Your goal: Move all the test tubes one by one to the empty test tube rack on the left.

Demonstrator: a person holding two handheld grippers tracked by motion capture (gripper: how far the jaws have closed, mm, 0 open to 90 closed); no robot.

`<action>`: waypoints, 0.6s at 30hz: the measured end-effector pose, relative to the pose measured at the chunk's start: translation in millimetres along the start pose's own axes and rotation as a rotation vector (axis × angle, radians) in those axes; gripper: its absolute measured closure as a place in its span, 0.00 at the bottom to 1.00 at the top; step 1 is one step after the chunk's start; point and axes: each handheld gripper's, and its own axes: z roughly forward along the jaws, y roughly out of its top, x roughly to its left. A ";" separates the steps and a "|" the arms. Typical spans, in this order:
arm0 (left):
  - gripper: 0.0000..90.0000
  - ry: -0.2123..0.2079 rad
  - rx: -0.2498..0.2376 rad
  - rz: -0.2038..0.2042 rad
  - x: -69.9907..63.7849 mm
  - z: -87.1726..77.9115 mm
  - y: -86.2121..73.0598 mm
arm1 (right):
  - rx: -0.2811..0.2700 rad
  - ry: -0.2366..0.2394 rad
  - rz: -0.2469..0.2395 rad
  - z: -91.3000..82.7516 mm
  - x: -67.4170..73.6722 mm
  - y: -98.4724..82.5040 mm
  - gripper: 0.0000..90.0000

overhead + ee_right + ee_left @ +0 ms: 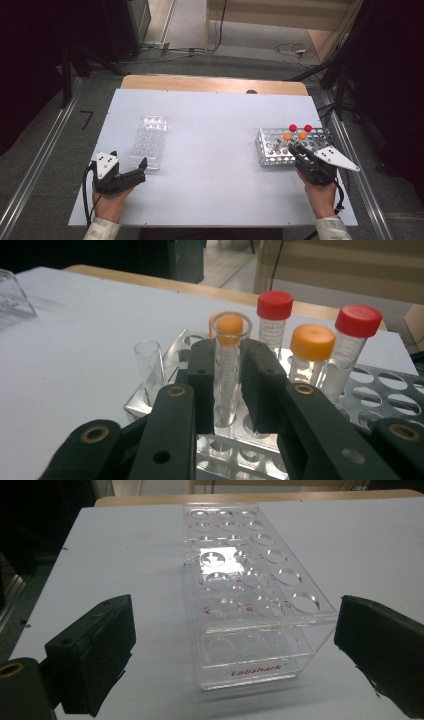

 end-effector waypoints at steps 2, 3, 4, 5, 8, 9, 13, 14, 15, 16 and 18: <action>0.04 0.003 -0.005 0.011 -1.5 -0.9 0.3 | -0.019 0.005 0.001 -5.6 1.1 4.4 0.81; 0.04 0.003 -0.009 0.015 -2.4 -1.3 0.4 | -0.027 0.003 -0.005 -7.7 1.7 5.7 0.81; 0.04 0.007 -0.010 0.023 -3.0 -1.6 0.5 | -0.032 0.003 -0.002 -9.9 2.6 7.0 0.81; 0.04 0.009 -0.011 0.030 -3.7 -1.8 0.4 | -0.032 0.003 -0.002 -9.9 2.6 7.0 0.81; 0.04 0.013 -0.013 0.043 -5.7 -2.0 0.4 | -0.047 0.009 -0.001 -15.3 3.8 9.8 0.81; 0.04 0.014 -0.012 0.046 -6.2 -2.2 0.5 | -0.048 0.011 -0.001 -16.7 3.9 10.3 0.81; 0.04 0.010 -0.014 0.052 -8.1 -2.6 0.6 | -0.049 0.022 0.003 -20.8 4.5 11.8 0.81; 0.04 0.010 -0.016 0.054 -8.5 -2.7 0.6 | -0.048 0.025 0.005 -21.9 5.1 12.2 0.81; 0.04 0.009 -0.017 0.056 -8.8 -2.8 0.7 | -0.047 0.026 0.004 -23.0 5.6 12.6 0.81; 0.04 0.009 -0.014 0.057 -9.1 -3.2 0.9 | -0.045 0.031 0.003 -24.0 6.2 13.0 0.81; 0.04 0.007 -0.018 0.061 -9.9 -3.6 1.0 | -0.041 0.045 0.004 -27.3 9.0 13.1 0.81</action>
